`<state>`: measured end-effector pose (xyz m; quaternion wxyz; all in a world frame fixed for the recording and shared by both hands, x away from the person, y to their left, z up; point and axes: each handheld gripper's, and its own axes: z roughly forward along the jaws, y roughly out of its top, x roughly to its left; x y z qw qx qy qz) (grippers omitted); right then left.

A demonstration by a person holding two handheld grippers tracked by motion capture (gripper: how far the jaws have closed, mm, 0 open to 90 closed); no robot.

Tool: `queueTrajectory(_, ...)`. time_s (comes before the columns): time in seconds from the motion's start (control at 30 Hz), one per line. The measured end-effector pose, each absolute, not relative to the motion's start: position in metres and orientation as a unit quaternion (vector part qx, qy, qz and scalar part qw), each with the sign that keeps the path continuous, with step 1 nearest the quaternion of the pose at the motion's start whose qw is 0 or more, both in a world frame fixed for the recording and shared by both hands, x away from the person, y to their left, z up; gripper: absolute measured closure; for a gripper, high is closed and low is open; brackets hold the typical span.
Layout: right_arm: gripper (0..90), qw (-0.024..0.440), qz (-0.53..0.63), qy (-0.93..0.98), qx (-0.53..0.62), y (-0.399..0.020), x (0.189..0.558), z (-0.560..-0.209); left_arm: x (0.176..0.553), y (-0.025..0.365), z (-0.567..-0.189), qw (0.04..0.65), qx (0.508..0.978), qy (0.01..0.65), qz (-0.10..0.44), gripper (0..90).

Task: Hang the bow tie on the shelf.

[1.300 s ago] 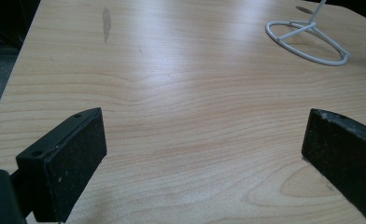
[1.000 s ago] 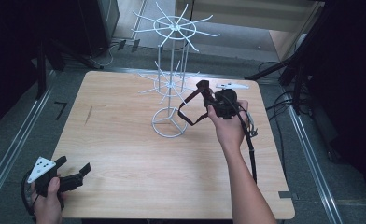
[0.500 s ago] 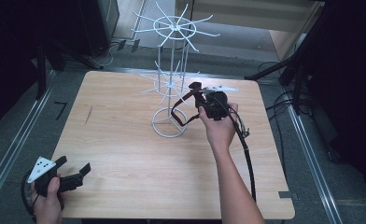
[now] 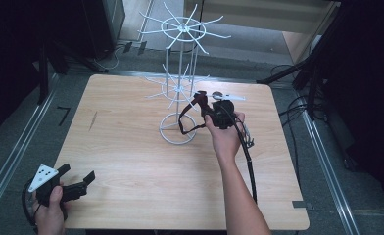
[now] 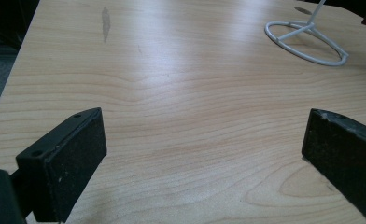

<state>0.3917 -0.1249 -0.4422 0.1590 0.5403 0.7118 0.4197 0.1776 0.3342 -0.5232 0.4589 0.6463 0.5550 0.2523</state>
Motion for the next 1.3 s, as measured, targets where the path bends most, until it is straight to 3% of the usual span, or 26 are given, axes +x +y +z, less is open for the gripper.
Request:
queueTrajectory(0.2,62.0,0.155,0.422,0.713,0.538,-0.128,0.391,-0.444,0.178,0.334,-0.523,0.458,0.647,0.555,0.252,0.4)
queueTrajectory(0.8,51.8,0.165,0.402,0.734,0.522,-0.144,0.380,-0.446,0.178,0.334,-0.523,0.458,0.646,0.555,0.253,0.4)
queueTrajectory(1.3,33.0,0.192,0.380,0.730,0.534,-0.178,0.358,-0.455,0.178,0.334,-0.523,0.458,0.646,0.556,0.254,0.4)
